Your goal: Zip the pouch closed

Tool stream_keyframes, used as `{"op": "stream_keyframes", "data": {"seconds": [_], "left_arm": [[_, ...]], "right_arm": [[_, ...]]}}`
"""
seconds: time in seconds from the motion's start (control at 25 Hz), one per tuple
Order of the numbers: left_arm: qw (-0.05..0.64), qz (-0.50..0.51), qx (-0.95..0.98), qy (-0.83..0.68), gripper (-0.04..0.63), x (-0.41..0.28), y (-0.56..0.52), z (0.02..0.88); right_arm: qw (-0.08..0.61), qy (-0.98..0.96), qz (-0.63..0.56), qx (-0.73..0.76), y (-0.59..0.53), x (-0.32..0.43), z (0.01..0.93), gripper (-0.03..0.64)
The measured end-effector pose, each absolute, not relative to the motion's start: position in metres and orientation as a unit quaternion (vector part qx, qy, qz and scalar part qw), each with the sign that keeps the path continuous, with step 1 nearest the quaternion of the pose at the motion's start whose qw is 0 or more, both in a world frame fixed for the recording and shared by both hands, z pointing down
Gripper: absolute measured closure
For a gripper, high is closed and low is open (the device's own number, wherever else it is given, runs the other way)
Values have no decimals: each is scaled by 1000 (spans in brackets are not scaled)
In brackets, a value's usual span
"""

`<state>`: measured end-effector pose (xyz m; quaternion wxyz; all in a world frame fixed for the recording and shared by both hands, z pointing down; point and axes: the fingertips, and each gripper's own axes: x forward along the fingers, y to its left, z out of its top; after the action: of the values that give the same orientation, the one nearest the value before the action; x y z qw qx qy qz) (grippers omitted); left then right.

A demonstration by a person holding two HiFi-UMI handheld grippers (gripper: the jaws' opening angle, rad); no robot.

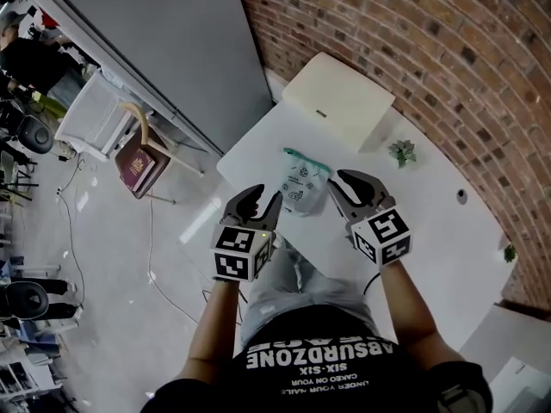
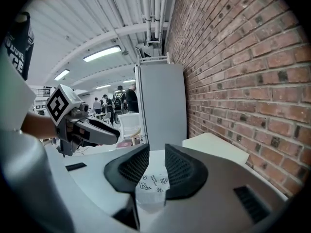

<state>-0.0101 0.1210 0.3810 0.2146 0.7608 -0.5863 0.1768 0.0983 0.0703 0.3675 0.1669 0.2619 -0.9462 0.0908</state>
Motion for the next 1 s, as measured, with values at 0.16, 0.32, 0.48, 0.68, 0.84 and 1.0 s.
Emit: {"op": "stream_keyframes", "data": {"seconds": [0.16,0.32,0.48,0.68,0.84,1.0], "left_arm": [[224,187,761,-580,468,-16,112,393],[235,197,762,-571,468,-25,100,408],[248,211,764,-557,468,-34,87,422],[257,227,772,-535,468,-45,68,436],[257,238,779,-521,468,-55,53,443],[273,242,777,-513,468,-68,42,460]], "right_arm": [[173,-945,96,262,61,94,375,529],[181,-941,97,267,52,90,382,529],[189,-938,101,271,40,86,390,529],[200,-934,105,276,21,74,398,529],[204,-929,112,288,5,63,406,529],[211,-925,111,296,-6,50,412,531]]}}
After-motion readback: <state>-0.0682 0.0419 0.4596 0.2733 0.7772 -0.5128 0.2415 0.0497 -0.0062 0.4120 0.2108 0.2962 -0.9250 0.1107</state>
